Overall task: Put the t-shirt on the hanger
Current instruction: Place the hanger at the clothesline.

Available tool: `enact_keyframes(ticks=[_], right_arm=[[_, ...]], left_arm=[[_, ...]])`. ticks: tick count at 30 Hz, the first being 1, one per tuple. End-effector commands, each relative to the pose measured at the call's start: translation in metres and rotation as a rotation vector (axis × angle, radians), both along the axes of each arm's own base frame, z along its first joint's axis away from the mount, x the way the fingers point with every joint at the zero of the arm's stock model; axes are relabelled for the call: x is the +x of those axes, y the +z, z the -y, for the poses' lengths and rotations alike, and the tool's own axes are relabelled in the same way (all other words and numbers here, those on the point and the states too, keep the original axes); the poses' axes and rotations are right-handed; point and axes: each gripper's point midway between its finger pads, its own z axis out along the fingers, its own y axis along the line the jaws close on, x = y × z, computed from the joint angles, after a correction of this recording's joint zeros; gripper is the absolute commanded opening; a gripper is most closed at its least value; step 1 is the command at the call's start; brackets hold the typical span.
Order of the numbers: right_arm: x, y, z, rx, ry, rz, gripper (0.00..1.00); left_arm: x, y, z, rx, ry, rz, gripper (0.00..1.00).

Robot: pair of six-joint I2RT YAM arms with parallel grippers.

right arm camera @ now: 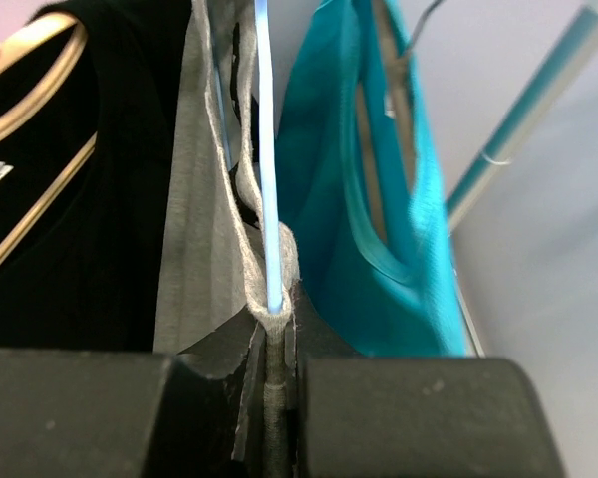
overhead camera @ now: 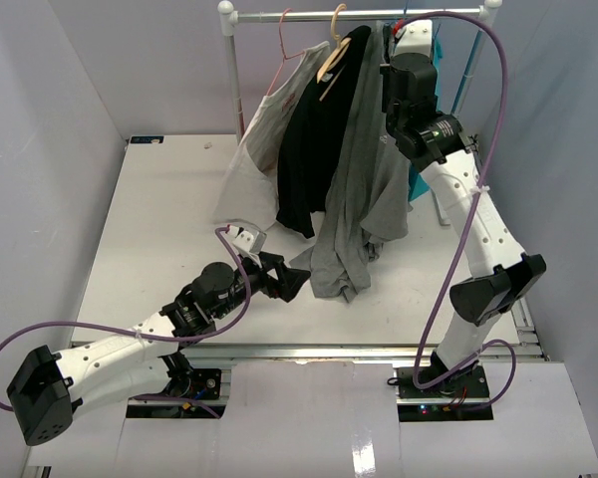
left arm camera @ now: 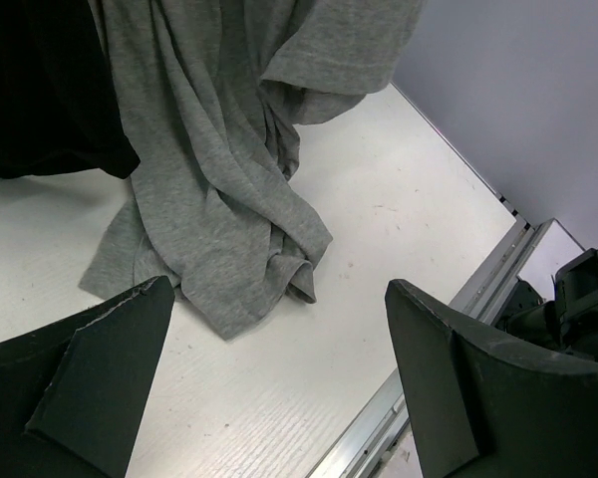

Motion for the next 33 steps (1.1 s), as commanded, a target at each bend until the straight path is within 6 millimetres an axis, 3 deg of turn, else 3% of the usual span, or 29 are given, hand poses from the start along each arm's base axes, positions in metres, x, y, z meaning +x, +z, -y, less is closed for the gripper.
enact_keyframes(ticks=[1,12,21,27,29,33], right_arm=[[0.020,0.026,-0.002,0.056,-0.008,0.113,0.08],[0.052,-0.012,-0.003,0.050,-0.022,0.049,0.08],[0.061,-0.039,-0.008,0.023,0.001,-0.006,0.08],[0.063,-0.046,-0.012,0.010,0.024,-0.023,0.09],[0.062,-0.049,-0.014,0.004,0.039,-0.033,0.20],[0.049,-0.038,-0.012,-0.005,0.071,-0.036,0.51]], left_arm=[[-0.003,0.006,0.000,-0.038,-0.007,0.013,0.98],[-0.005,0.010,-0.003,-0.062,-0.002,0.019,0.98],[-0.004,0.009,-0.005,-0.059,0.008,0.021,0.98],[-0.004,0.009,-0.004,-0.059,0.008,0.022,0.98],[-0.004,0.009,-0.003,-0.058,0.001,0.023,0.98],[-0.005,0.004,0.000,-0.040,-0.019,0.022,0.98]])
